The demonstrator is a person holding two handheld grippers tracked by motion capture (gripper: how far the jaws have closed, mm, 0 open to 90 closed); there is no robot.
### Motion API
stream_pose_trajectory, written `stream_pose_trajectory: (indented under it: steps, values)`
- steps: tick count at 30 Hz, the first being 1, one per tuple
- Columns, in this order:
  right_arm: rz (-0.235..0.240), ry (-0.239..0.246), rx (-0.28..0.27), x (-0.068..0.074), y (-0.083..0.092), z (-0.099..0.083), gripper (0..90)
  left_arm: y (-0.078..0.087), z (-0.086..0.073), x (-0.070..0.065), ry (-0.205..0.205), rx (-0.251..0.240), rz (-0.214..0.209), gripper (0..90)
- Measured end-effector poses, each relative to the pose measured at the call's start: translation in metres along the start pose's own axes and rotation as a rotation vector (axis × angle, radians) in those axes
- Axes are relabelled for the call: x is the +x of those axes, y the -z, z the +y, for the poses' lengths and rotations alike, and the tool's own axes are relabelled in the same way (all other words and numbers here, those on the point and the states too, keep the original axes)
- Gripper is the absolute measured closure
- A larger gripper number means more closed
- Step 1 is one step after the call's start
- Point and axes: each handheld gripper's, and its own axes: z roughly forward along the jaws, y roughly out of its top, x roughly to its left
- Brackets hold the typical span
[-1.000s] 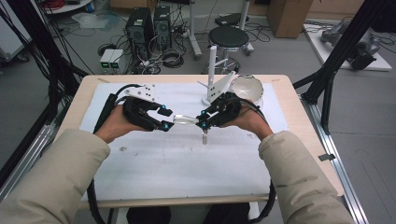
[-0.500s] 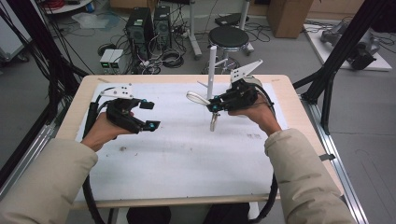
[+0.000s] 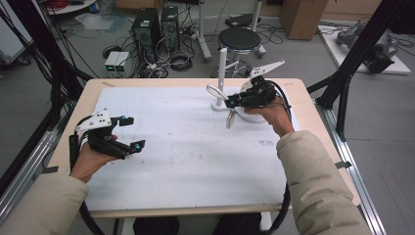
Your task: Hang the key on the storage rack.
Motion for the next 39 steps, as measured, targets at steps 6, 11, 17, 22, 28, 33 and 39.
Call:
stream_pose_trajectory:
  steps: [6,11,17,22,28,33,39]
  values:
    - [-0.044,-0.034,-0.015,-0.012,0.001,-0.003,74.4,0.02,-0.023,-0.001,0.005,-0.075,0.069,1.7]
    - [-0.072,-0.071,-0.032,-0.022,0.0,-0.006,74.4,0.029,-0.043,-0.004,-0.017,-0.118,0.147,1.7]
    - [-0.098,-0.107,-0.041,-0.034,-0.004,-0.01,74.4,0.036,-0.07,-0.006,0.013,-0.171,0.22,1.7]
    - [-0.118,-0.103,-0.037,-0.038,-0.008,-0.011,74.4,0.039,-0.084,-0.005,0.034,-0.196,0.254,1.7]
    - [-0.122,-0.126,-0.035,-0.045,-0.012,-0.014,74.4,0.042,-0.093,-0.005,0.036,-0.234,0.293,1.7]
    - [-0.131,-0.149,-0.034,-0.05,-0.016,-0.016,74.4,0.044,-0.098,-0.005,0.038,-0.246,0.304,1.7]
    - [-0.138,-0.161,-0.045,-0.056,-0.018,-0.019,74.4,0.044,-0.099,-0.006,0.029,-0.244,0.307,1.7]
